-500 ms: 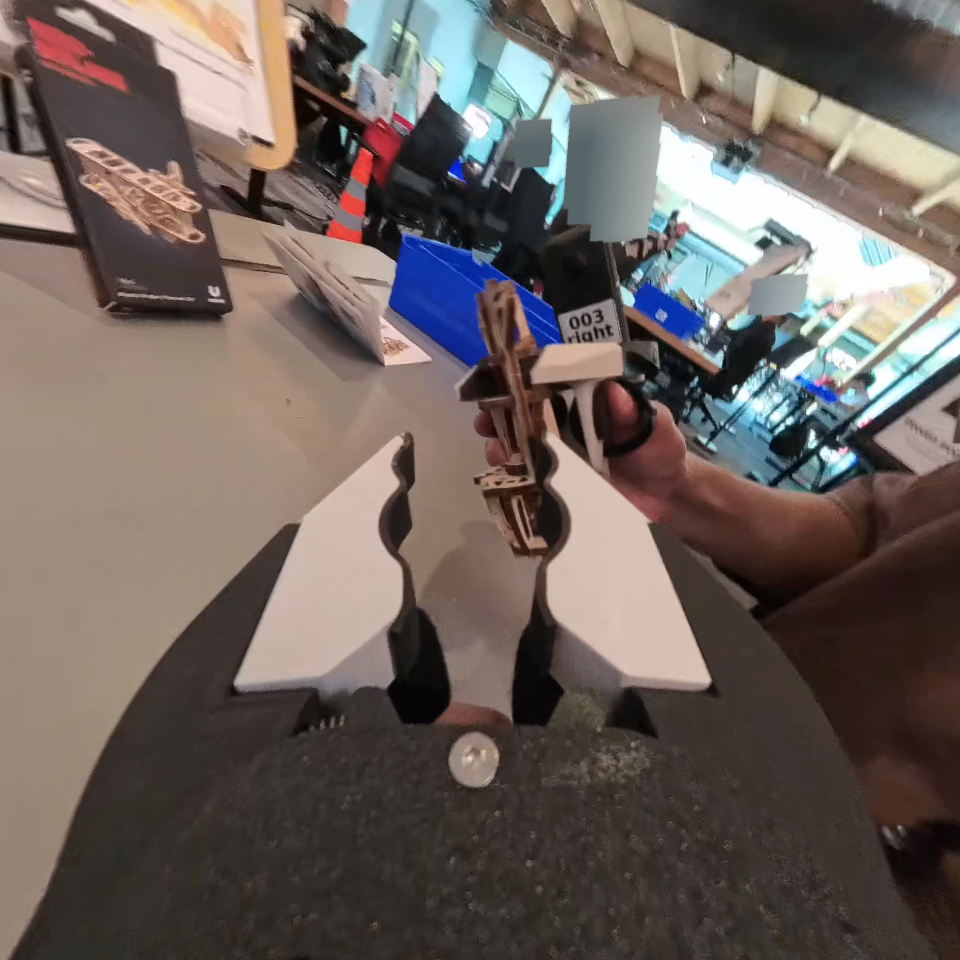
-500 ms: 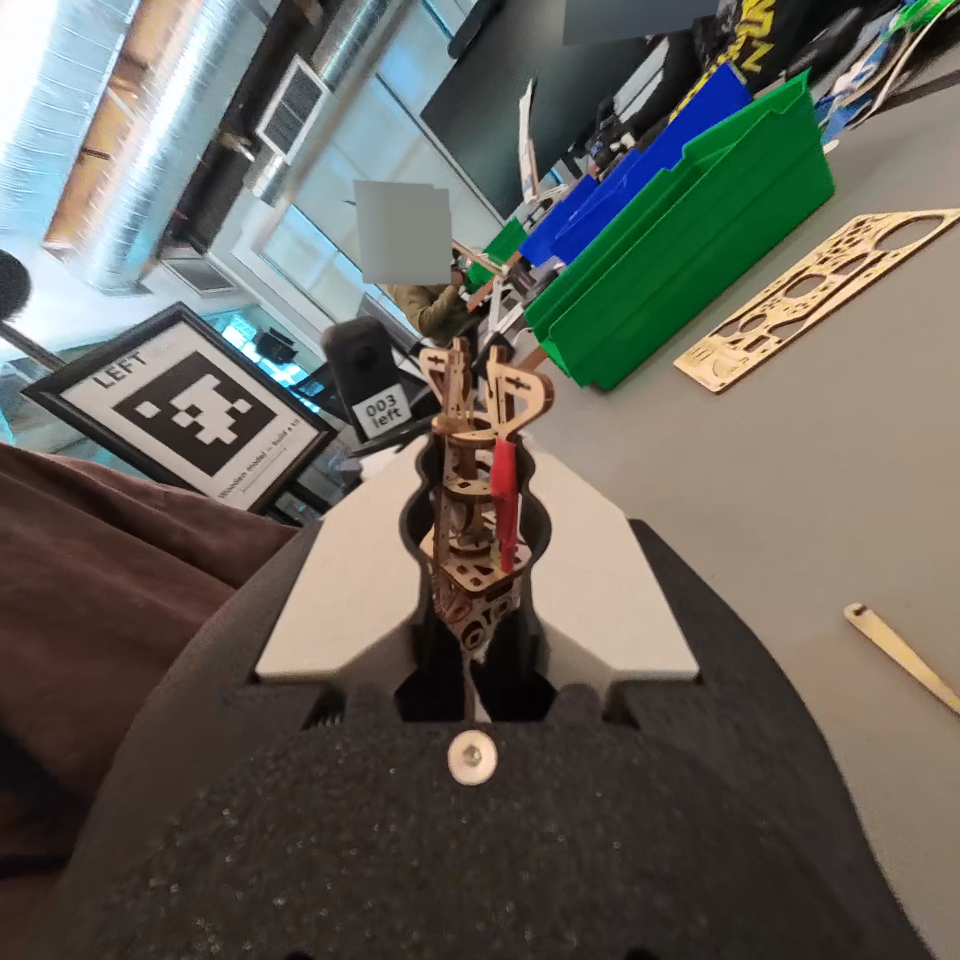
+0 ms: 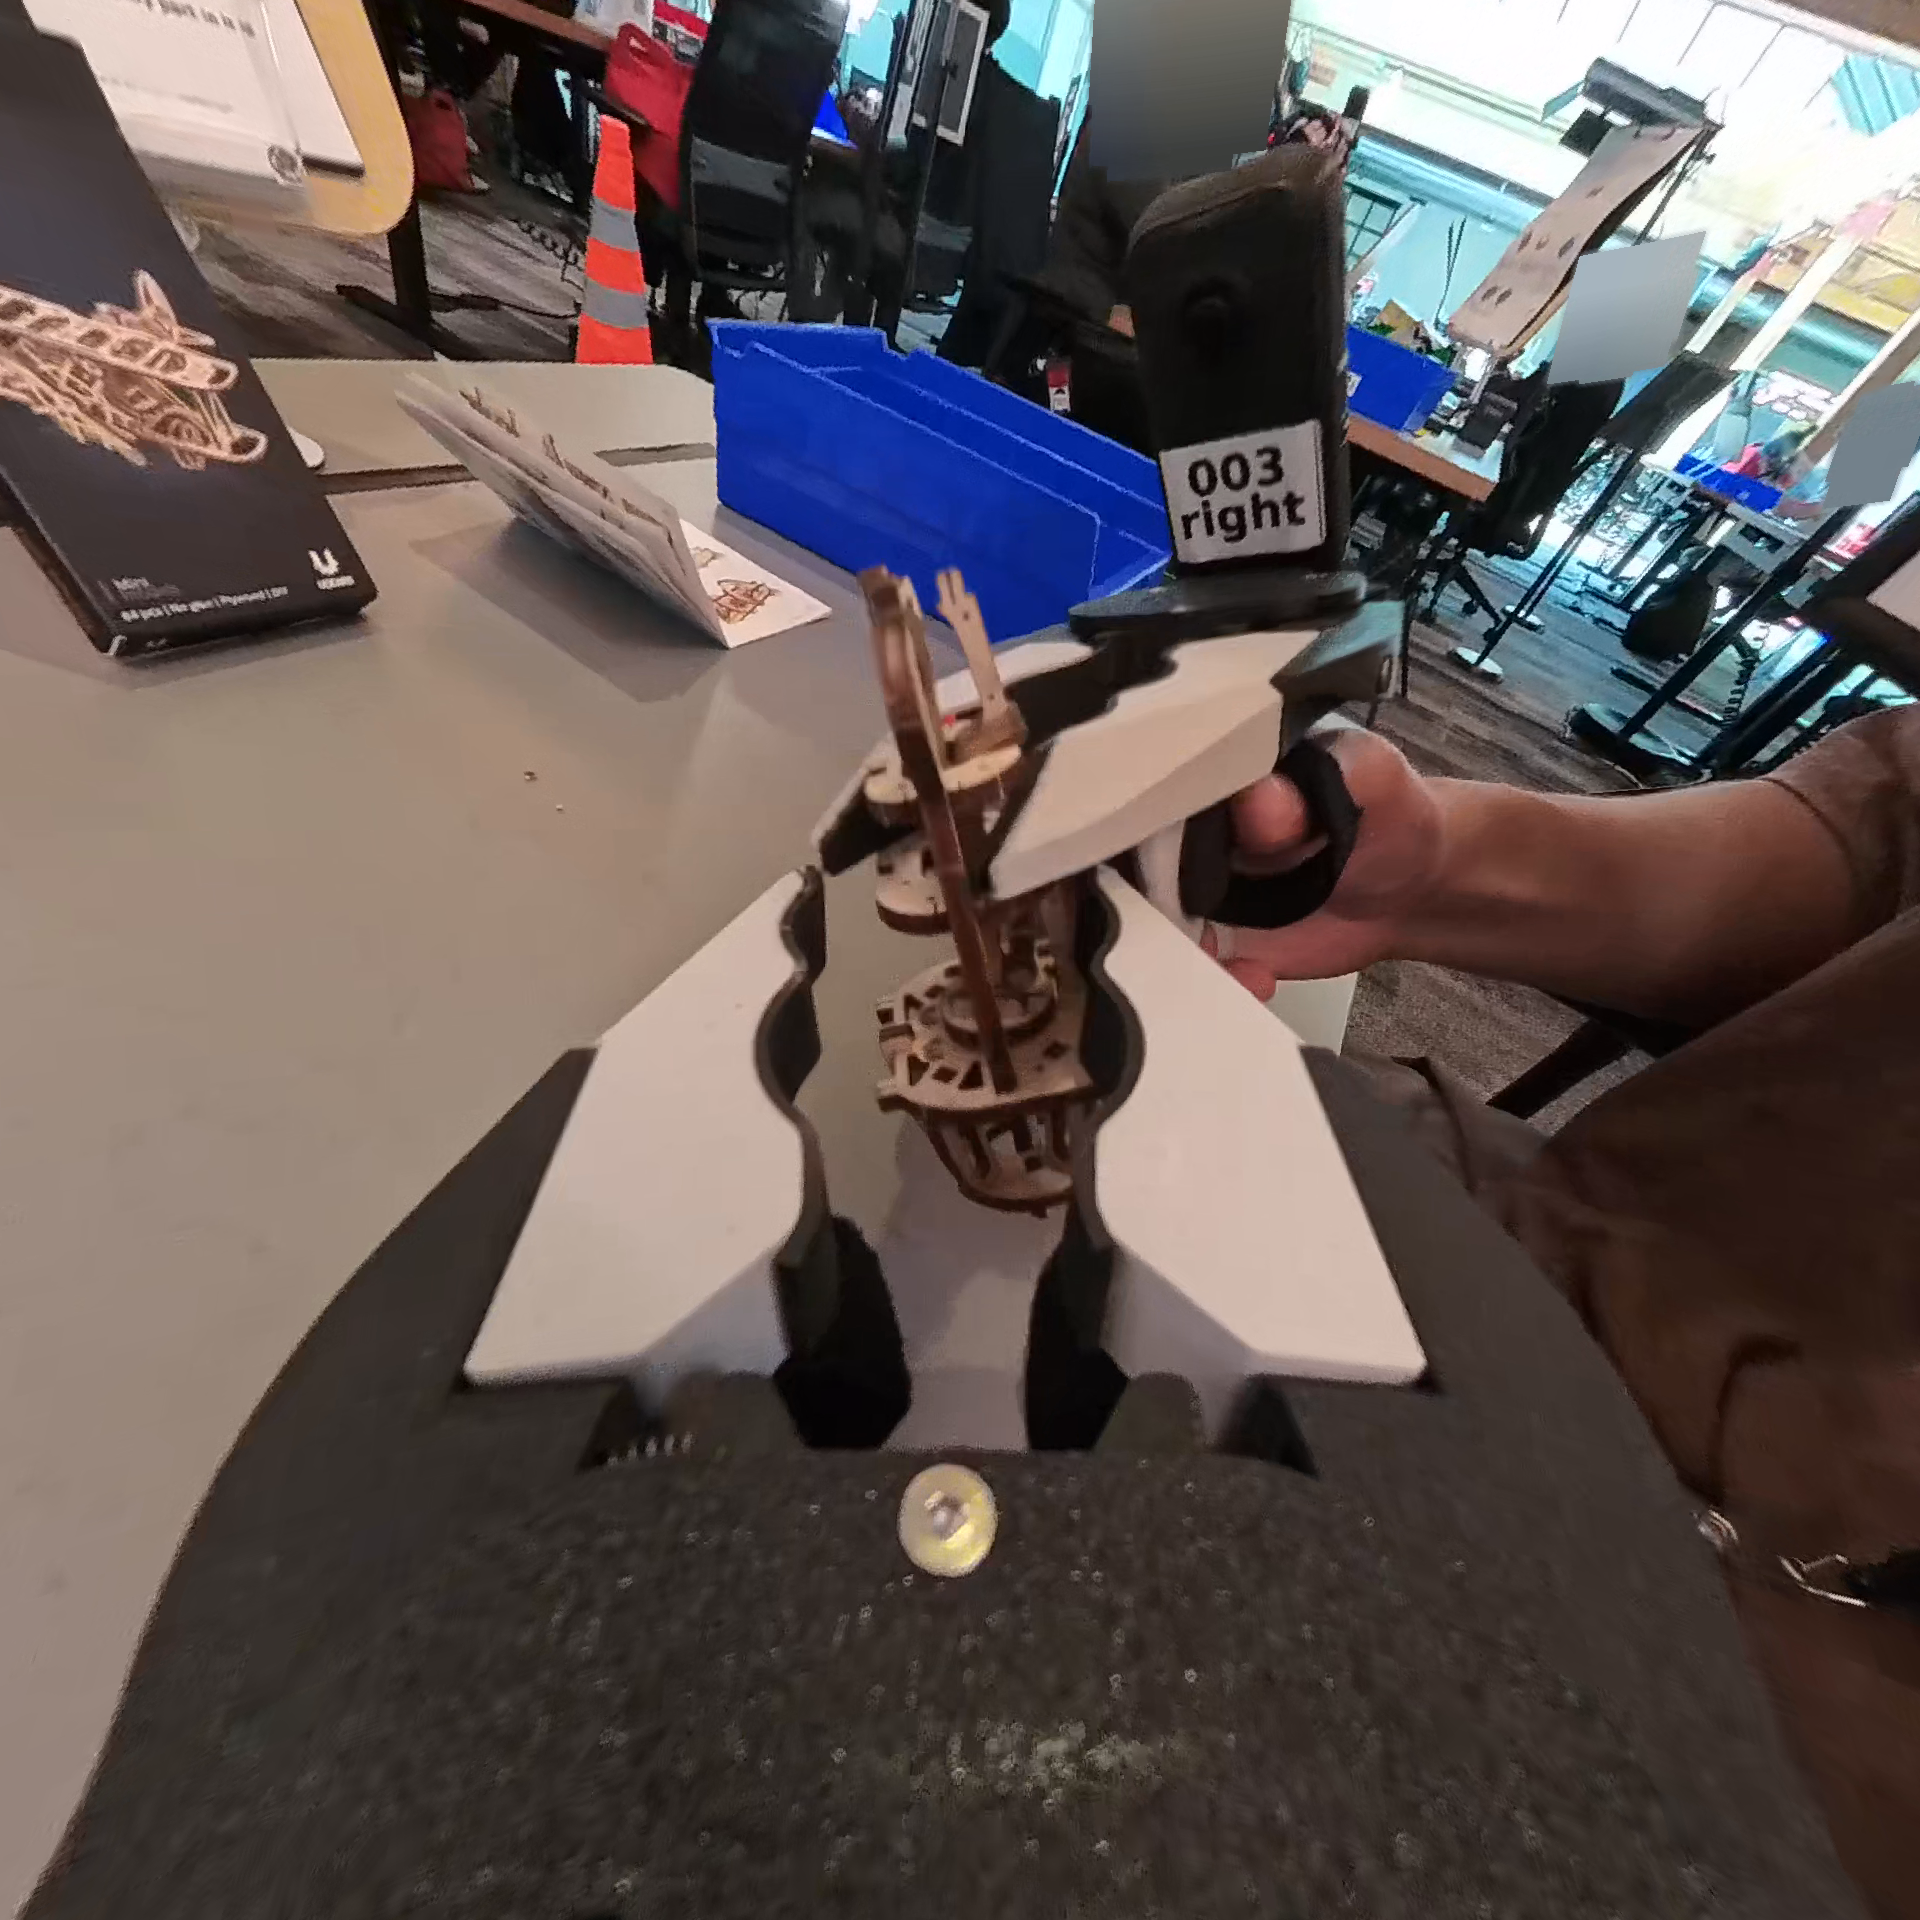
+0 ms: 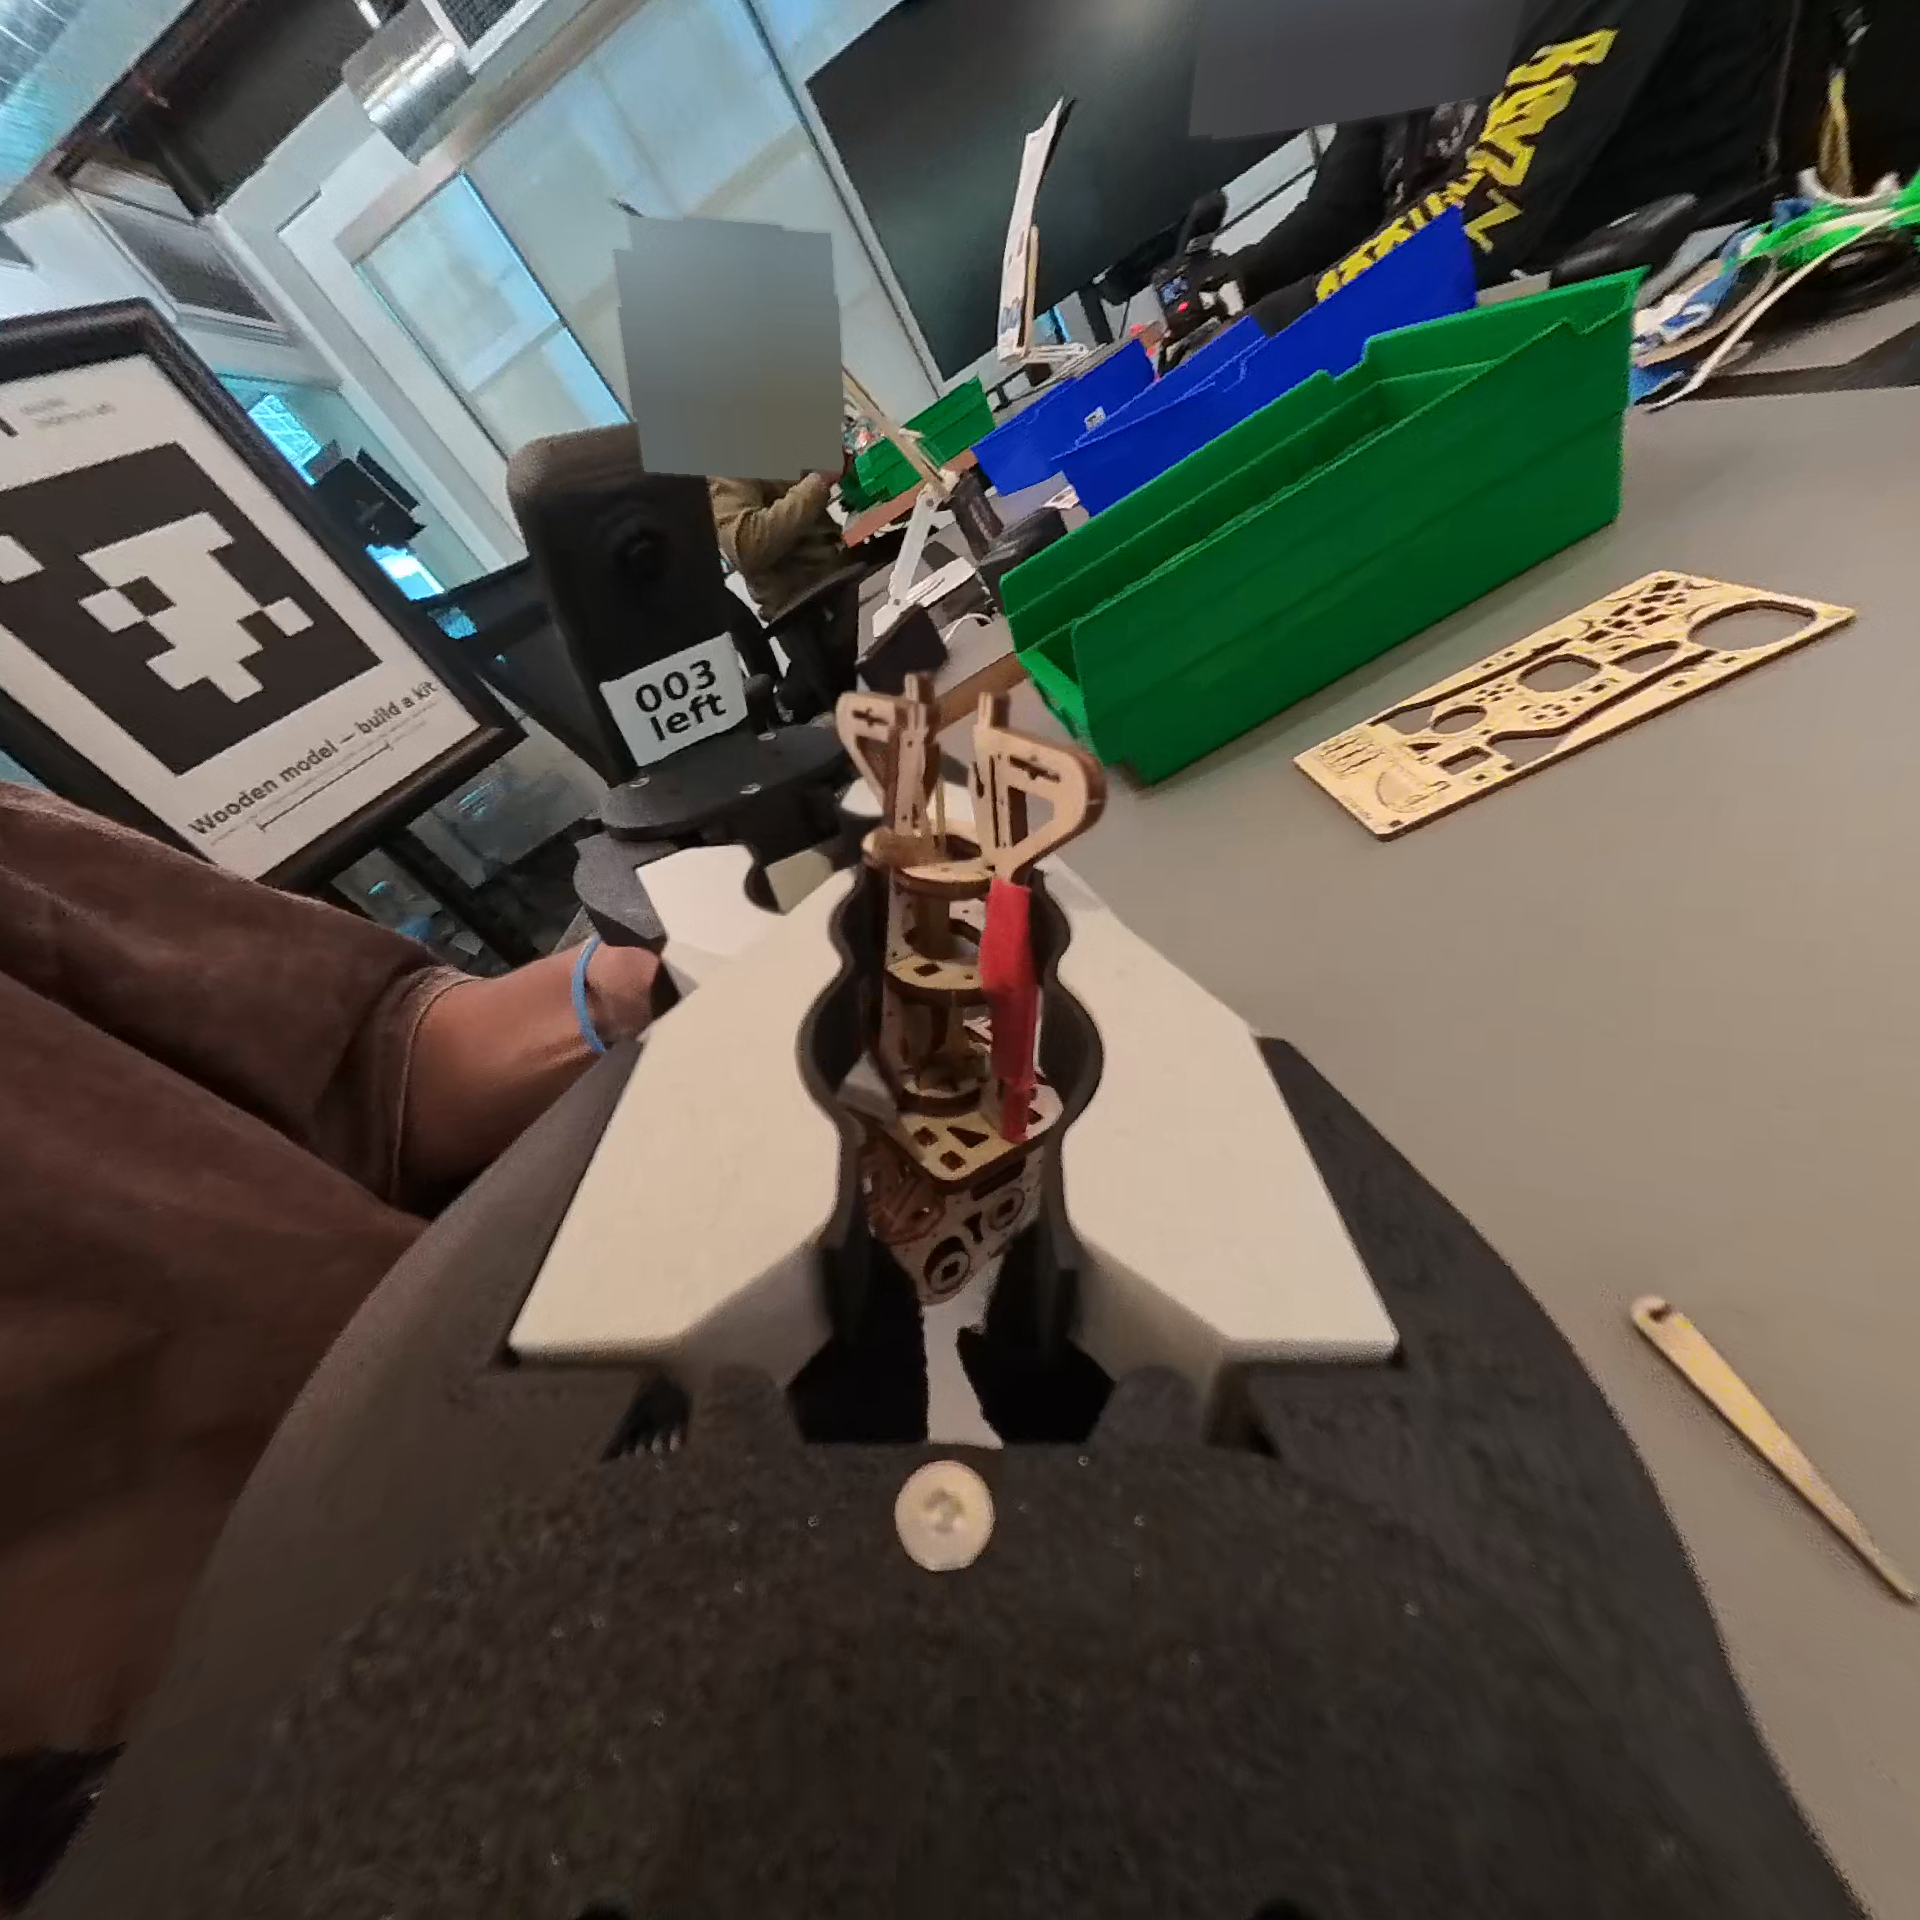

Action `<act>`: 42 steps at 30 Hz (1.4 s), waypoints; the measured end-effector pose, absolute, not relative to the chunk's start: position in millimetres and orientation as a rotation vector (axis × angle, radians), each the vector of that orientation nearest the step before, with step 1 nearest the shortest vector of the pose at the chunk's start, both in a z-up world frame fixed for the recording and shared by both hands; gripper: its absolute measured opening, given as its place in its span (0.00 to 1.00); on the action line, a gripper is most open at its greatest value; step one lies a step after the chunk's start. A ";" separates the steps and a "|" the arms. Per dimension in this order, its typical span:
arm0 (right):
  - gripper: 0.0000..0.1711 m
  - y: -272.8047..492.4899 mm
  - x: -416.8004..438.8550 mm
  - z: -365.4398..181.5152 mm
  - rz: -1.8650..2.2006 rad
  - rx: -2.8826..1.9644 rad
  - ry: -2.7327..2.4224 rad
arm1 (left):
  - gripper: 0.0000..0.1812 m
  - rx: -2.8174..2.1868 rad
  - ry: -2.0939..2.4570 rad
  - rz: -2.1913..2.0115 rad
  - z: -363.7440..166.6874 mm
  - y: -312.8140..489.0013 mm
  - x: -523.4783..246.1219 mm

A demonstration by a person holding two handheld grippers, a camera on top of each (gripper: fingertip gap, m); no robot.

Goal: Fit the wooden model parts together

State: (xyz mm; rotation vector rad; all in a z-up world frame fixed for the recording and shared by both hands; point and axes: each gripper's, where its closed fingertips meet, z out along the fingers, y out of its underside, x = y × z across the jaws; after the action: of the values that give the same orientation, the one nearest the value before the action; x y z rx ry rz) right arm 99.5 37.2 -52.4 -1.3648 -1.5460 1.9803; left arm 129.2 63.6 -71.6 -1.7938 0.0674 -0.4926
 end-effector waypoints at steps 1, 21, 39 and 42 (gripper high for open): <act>0.16 36.2 99.7 -50.9 1.984 -1.358 -1.542 | 0.25 -1.783 0.065 -0.490 -69.5 63.2 128.9; 0.11 47.0 100.5 -26.9 1.163 -1.214 -1.782 | 0.16 -1.997 -0.022 0.244 -97.2 50.0 65.1; 0.05 32.7 113.9 -34.9 1.089 -1.011 -1.946 | 0.16 -1.861 0.287 0.811 -69.5 43.1 80.4; 0.03 33.7 115.4 -31.6 1.079 -0.924 -1.916 | 0.16 -1.847 0.289 0.820 -66.3 43.7 83.3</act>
State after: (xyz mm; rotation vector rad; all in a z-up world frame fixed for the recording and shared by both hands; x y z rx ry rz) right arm 115.4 33.7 -31.6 -0.9241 -1.9163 1.0787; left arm 83.3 43.7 -66.3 -1.8470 0.2890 0.8201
